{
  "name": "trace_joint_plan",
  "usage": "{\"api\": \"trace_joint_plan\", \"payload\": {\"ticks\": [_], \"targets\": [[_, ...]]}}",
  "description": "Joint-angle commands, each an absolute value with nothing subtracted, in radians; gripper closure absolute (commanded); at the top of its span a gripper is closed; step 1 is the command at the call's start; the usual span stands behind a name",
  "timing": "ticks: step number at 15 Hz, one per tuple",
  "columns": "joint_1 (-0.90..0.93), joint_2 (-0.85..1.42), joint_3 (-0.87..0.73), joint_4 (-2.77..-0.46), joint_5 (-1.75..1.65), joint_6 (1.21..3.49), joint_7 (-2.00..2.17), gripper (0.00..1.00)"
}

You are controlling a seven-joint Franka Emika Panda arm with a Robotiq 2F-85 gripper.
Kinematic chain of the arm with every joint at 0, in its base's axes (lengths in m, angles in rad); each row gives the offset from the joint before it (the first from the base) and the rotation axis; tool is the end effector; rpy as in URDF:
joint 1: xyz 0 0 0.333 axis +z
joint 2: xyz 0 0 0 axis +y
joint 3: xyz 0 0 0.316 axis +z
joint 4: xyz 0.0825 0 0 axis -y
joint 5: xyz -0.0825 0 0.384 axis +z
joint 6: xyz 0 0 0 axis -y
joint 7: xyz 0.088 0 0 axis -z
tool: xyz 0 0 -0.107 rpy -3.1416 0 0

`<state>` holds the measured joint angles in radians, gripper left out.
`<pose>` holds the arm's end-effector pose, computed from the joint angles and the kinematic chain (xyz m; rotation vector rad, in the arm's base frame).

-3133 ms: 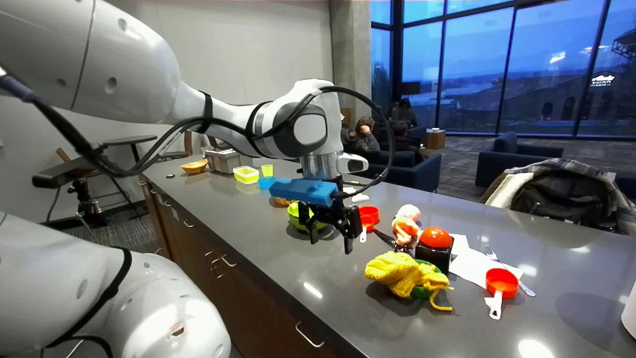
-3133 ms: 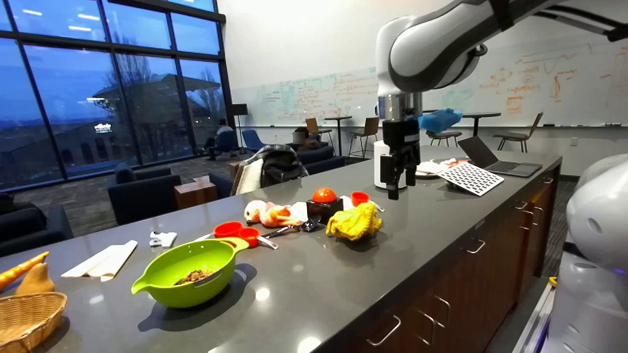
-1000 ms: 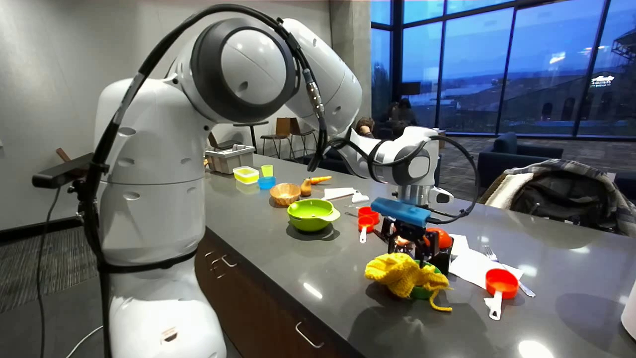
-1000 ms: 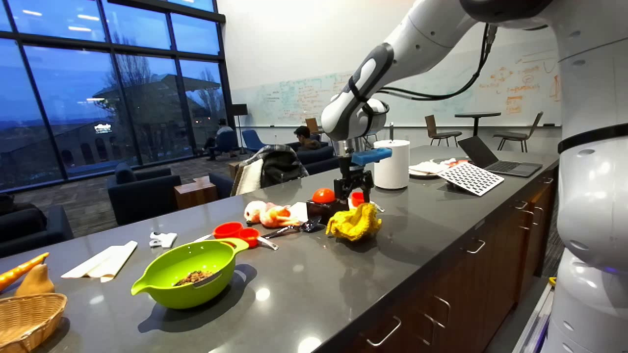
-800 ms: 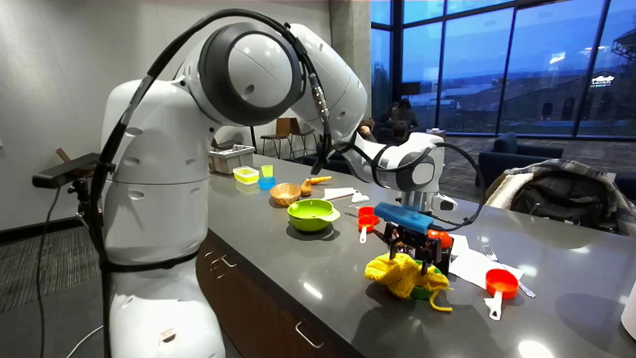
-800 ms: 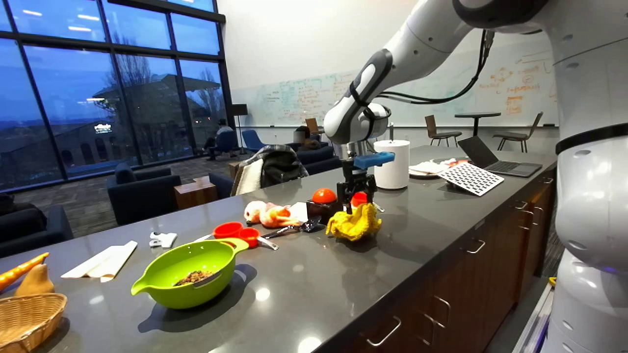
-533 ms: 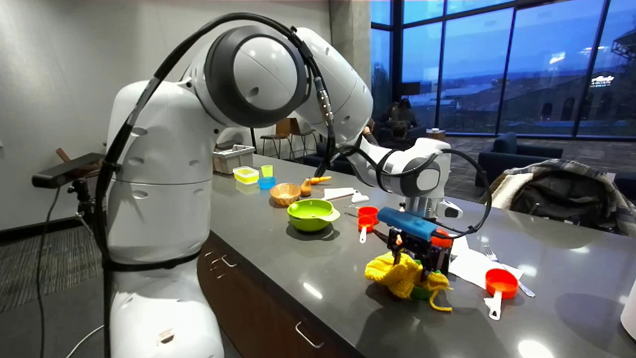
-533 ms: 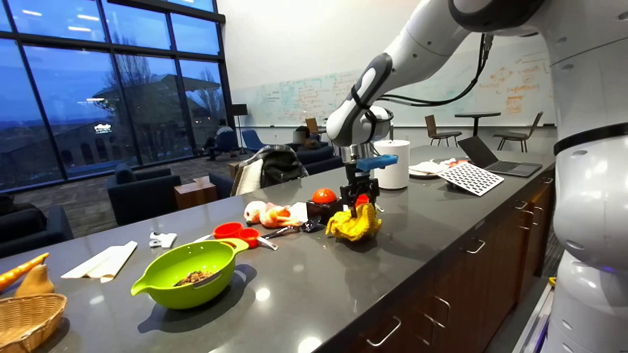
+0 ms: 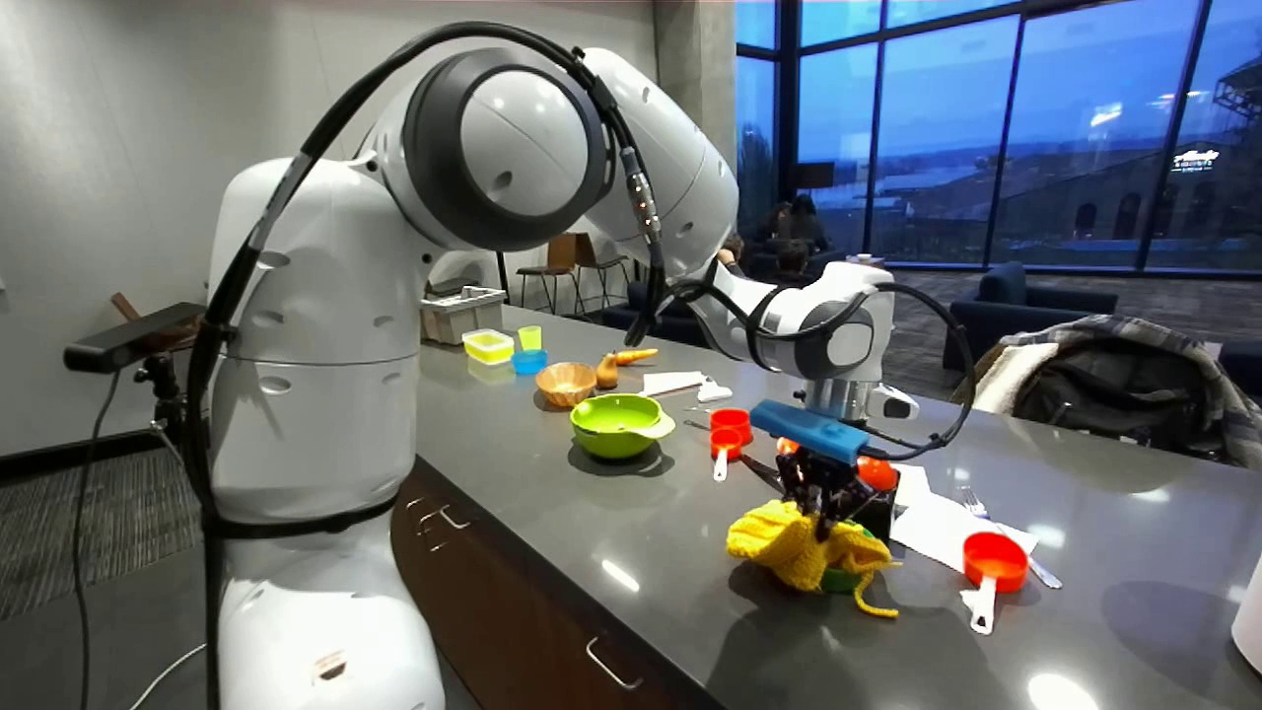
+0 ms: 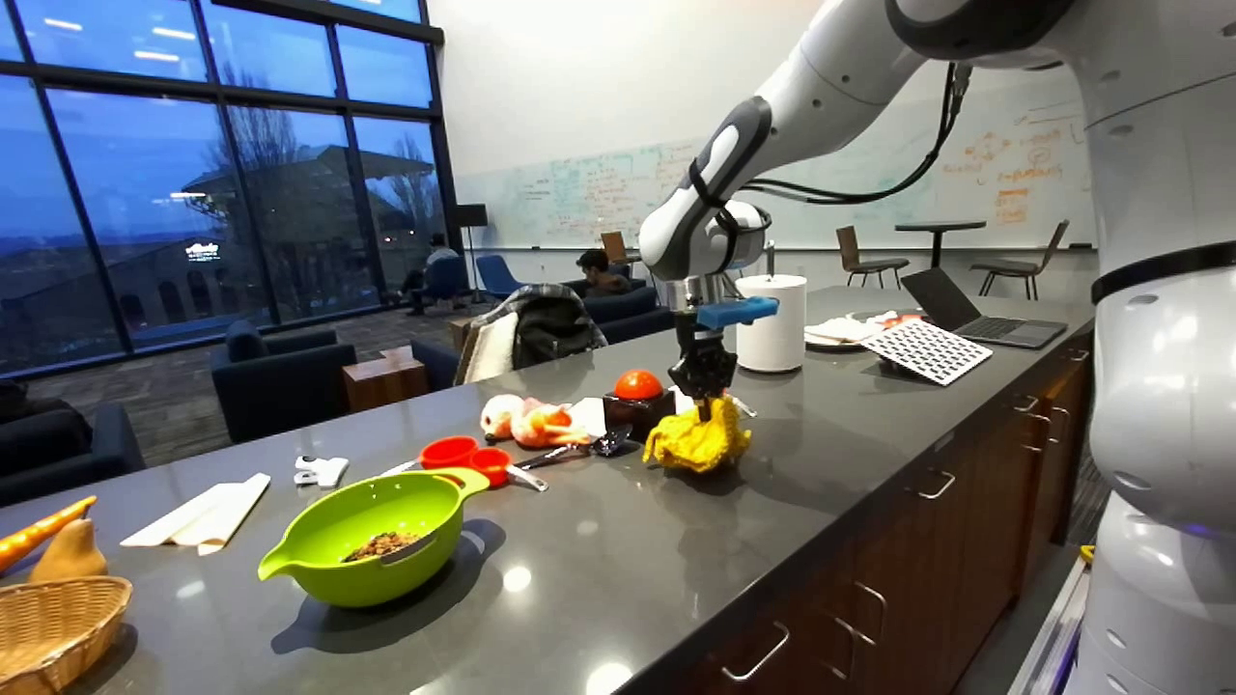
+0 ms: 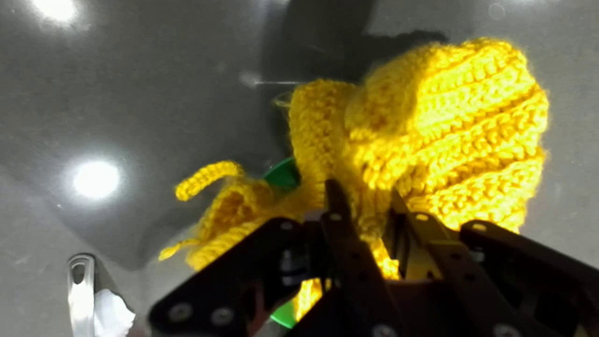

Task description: Unfold the yellow cloth

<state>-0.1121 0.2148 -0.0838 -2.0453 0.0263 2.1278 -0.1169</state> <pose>0.5594 -0.1088 0.3263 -3.1078 0.1456 0.2014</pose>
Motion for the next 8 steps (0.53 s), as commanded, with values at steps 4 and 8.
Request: {"api": "trace_joint_plan", "payload": {"ticks": [4, 8], "targets": [[-0.075, 0.064, -0.059, -2.033, -0.008, 2.112, -0.118, 0.98], [-0.038, -0.064, -0.029, -2.0, -0.027, 2.049, -0.129, 0.98]]}}
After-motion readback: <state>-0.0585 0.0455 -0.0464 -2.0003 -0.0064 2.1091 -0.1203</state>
